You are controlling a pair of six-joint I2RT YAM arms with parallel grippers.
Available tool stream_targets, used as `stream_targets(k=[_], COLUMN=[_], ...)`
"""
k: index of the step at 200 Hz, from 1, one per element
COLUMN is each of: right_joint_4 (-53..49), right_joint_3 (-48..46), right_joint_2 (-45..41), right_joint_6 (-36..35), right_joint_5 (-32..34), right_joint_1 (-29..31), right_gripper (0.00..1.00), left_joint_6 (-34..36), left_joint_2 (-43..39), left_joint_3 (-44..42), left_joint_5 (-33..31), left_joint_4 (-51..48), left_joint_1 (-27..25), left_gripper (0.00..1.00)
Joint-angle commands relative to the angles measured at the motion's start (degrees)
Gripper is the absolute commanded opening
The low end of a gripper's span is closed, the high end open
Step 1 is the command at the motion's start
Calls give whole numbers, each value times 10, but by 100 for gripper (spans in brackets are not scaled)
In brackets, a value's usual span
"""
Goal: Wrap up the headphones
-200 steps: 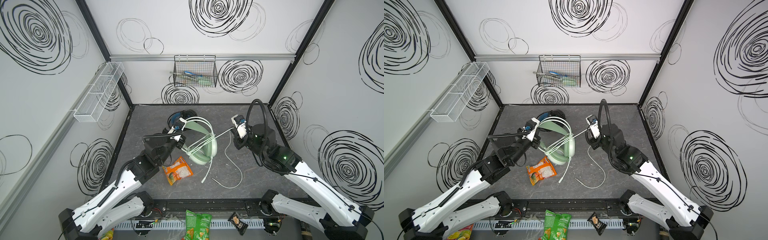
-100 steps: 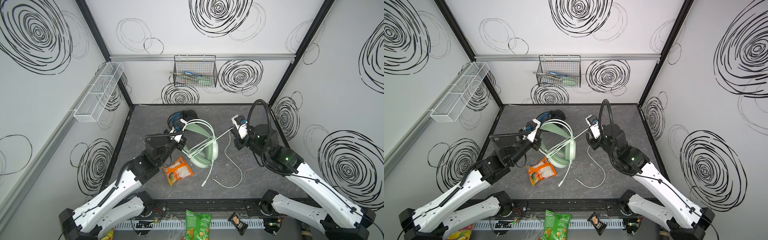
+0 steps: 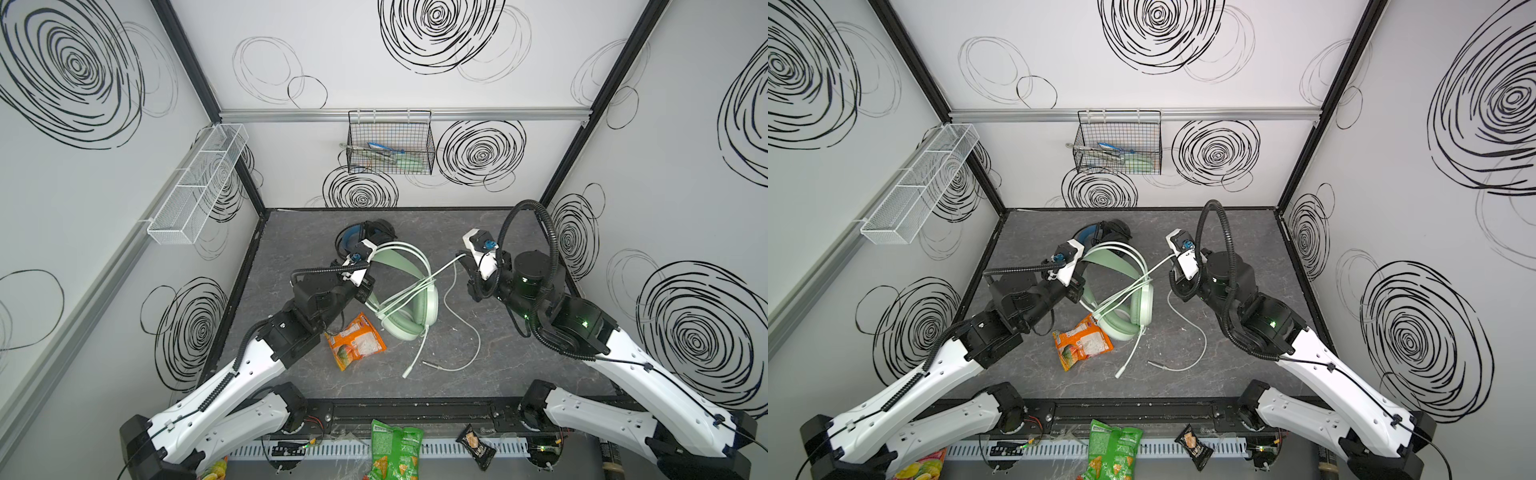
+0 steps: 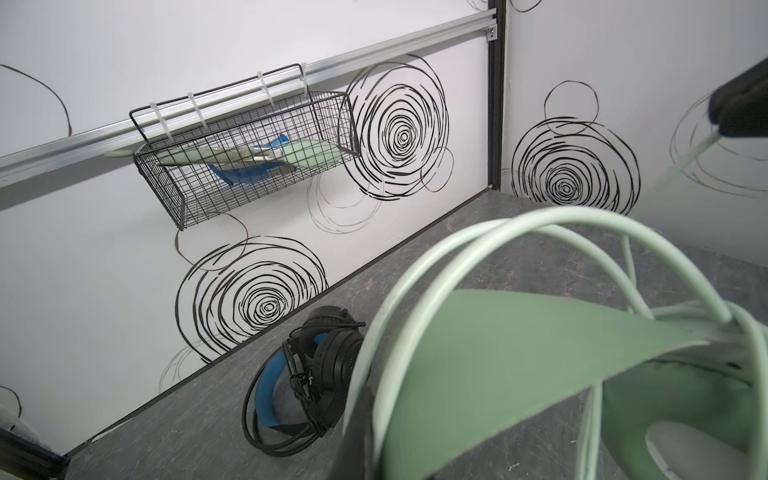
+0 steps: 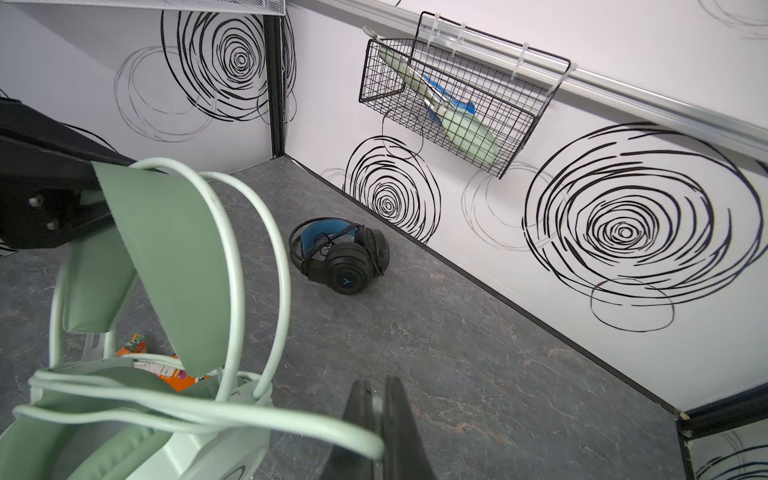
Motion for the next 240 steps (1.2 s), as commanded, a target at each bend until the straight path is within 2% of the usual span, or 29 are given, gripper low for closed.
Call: stream_targets(k=[1,68,106,152,240], right_joint_4=[59,81,115,179,224], right_joint_3=[-1,-42,-70,-117,-157], right_joint_2=[-7,-14,-18,-48,-63], right_joint_6=[1,11,6,-9,-12], right_joint_5=[60,26,-5,-75,-108], right_joint_1=[-10,-65,-67,-67,-67], right_gripper=[0,0,6,12,19], left_joint_6=[4,-23,-47,-79,-154], left_joint_2=[-21,-49,-60,-68,-74], left_joint_3=[-4,5,23,46,75], left_joint_5=[18,55,89,121,156], left_joint_4=[-7,-13,-16,-16,11], left_joint_1=[7,7,7,6,6], left_gripper=[0,0,0,0,0])
